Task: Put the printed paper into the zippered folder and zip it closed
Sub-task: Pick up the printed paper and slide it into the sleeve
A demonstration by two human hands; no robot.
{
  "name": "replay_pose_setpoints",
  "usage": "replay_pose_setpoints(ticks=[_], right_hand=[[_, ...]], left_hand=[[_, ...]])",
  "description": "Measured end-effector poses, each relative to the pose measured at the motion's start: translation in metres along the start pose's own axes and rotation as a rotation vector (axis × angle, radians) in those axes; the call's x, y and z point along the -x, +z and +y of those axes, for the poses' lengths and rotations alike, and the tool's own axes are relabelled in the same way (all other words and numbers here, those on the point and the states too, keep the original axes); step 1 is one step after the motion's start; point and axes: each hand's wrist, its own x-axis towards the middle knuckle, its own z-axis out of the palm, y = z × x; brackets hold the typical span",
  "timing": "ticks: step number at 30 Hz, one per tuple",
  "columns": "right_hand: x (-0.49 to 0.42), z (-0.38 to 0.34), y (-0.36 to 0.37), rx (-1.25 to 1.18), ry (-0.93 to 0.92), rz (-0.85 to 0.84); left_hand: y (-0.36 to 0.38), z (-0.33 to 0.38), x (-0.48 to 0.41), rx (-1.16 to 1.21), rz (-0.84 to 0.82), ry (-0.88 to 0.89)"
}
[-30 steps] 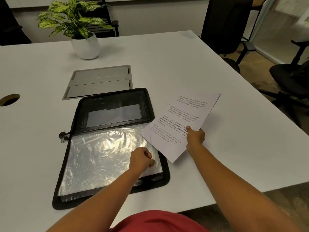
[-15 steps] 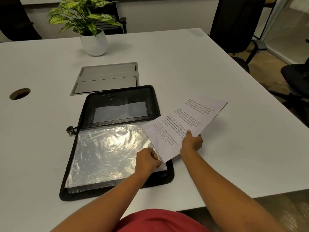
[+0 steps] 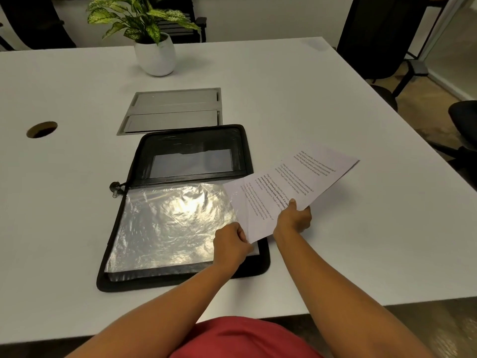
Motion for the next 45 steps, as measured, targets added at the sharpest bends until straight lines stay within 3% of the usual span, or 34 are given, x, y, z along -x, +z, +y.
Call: replay_pose_setpoints(ticks=[13, 22, 25, 30, 33, 37, 45], right_hand=[[0.011, 0.007, -0.004, -0.062, 0.031, -0.065], [0.003, 0.024, -0.026, -0.018, 0.105, -0.178], [-0.004, 0.025, -0.029, -0.025, 0.117, -0.198], [-0.005, 0.024, -0.026, -0.012, 0.154, -0.259], [-0.006, 0.023, -0.026, -0.013, 0.147, -0.272], [-0.006, 0.024, -0.026, 0.005, 0.13, -0.281], [0.011, 0.031, -0.022, 0.004, 0.171, -0.366]], left_hand=[[0.01, 0.003, -0.004, 0.008, 0.022, 0.014], [0.002, -0.004, -0.01, 0.182, -0.015, 0.015], [-0.008, -0.014, -0.013, 0.051, 0.048, 0.146], [-0.021, -0.038, -0.011, -0.395, -0.055, 0.565], [-0.018, -0.044, -0.012, -0.666, 0.087, 0.763], [-0.009, -0.038, -0.016, -0.763, 0.147, 0.794], [0.0, -0.032, -0.02, -0.82, 0.098, 0.817]])
